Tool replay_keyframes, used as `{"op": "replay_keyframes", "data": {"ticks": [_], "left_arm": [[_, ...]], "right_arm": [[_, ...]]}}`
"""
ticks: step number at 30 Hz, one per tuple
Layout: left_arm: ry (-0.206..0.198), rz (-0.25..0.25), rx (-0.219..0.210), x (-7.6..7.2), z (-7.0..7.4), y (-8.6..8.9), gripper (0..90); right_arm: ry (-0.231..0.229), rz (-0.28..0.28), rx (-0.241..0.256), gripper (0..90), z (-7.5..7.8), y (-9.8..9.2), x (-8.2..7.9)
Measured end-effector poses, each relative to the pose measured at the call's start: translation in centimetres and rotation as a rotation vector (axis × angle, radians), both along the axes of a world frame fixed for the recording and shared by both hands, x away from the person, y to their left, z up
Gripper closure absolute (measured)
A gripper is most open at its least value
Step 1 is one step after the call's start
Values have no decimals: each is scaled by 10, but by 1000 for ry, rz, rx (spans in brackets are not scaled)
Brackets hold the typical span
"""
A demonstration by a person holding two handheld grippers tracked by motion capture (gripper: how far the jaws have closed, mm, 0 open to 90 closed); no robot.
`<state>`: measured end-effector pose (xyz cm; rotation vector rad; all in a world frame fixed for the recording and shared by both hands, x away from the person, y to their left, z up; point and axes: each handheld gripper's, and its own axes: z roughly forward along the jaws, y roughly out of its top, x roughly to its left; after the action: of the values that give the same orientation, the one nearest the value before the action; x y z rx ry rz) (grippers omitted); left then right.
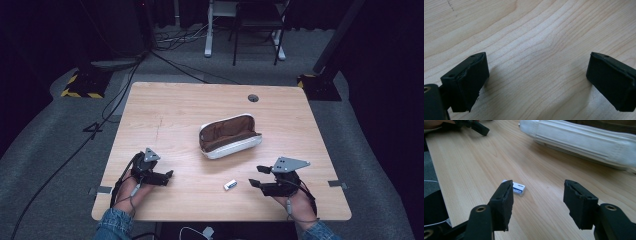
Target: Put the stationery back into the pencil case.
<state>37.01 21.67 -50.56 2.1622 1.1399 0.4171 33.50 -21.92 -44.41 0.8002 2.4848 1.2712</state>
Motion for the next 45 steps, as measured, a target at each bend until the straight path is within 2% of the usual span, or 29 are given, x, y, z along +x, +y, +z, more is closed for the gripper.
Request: {"op": "replay_keyframes", "data": {"ticks": [8,15,23,33,41,45], "left_arm": [[1,-7,10,-2,1,1,48],[1,-4,7,-3,0,0,48],[1,-4,7,-3,0,0,48],[1,-4,7,-3,0,0,48],[1,-4,7,-3,0,0,48],[1,-4,7,-3,0,0,48]], "right_arm": [[26,66,-3,415,-5,24,1],[69,110,-24,411,-18,46,6],[104,112,-49,379,-31,59,12],[124,74,-104,336,-42,71,15],[111,68,-143,356,-46,76,13],[85,64,-183,395,-49,80,11]]}}
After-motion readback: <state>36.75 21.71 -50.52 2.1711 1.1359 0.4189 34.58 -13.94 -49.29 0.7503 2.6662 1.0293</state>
